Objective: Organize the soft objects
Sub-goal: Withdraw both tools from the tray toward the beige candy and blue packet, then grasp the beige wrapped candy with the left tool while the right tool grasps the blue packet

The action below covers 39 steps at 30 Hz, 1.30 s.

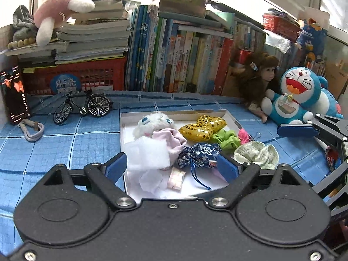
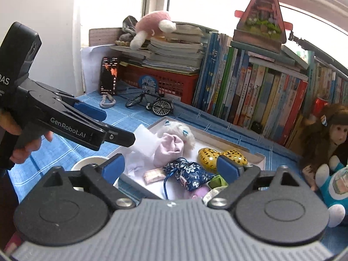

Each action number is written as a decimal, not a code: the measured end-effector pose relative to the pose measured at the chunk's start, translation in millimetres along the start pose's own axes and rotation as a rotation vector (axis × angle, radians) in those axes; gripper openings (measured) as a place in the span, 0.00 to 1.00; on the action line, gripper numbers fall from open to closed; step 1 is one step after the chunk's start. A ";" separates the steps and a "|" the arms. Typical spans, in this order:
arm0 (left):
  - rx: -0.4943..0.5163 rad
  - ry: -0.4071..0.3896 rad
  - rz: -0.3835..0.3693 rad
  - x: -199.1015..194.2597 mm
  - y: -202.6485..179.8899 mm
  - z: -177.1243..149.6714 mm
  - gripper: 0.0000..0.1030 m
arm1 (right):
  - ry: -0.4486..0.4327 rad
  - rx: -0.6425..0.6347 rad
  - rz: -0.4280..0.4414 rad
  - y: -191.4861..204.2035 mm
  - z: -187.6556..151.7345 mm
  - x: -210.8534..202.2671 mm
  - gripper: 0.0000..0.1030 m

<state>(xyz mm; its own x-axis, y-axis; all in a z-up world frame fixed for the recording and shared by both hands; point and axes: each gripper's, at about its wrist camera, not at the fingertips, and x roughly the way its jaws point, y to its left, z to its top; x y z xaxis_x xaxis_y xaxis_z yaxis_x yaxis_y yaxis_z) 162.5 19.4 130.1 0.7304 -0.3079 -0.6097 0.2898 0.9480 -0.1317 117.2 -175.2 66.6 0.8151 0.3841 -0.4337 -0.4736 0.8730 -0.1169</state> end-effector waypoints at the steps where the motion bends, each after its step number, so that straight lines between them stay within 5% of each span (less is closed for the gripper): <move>1: 0.002 -0.007 -0.003 -5.1 -1.7 -3.9 0.86 | -0.006 -0.009 -0.002 2.8 -2.7 -3.3 0.93; 20: -0.044 -0.178 0.028 -94.6 -14.7 -92.7 0.89 | -0.034 -0.195 0.029 71.3 -53.2 -55.8 0.98; 22: -0.054 -0.173 0.032 -97.3 -14.0 -103.0 0.87 | -0.007 -0.215 0.029 80.2 -58.7 -55.3 0.92; 27: -0.051 -0.112 0.036 -97.0 -12.6 -129.1 0.59 | 0.037 -0.231 0.042 95.4 -81.0 -52.9 0.82; 30: -0.070 -0.069 0.018 -90.8 -10.7 -144.2 0.52 | 0.056 -0.211 0.010 99.5 -98.4 -45.8 0.72; 34: -0.090 -0.009 0.008 -70.5 -12.8 -160.9 0.47 | 0.059 -0.107 -0.021 97.4 -122.9 -34.6 0.64; 39: -0.052 0.005 0.053 -48.4 -22.3 -174.9 0.40 | 0.011 0.098 -0.053 83.9 -145.0 -31.0 0.37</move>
<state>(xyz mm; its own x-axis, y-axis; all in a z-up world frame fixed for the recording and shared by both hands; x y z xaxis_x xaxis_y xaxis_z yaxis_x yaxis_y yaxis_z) 12.6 27.2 25.8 0.7409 -0.2565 -0.6208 0.2178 0.9660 -0.1393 3.8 -157.4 -59.3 0.8343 0.3336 -0.4389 -0.3944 0.9174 -0.0524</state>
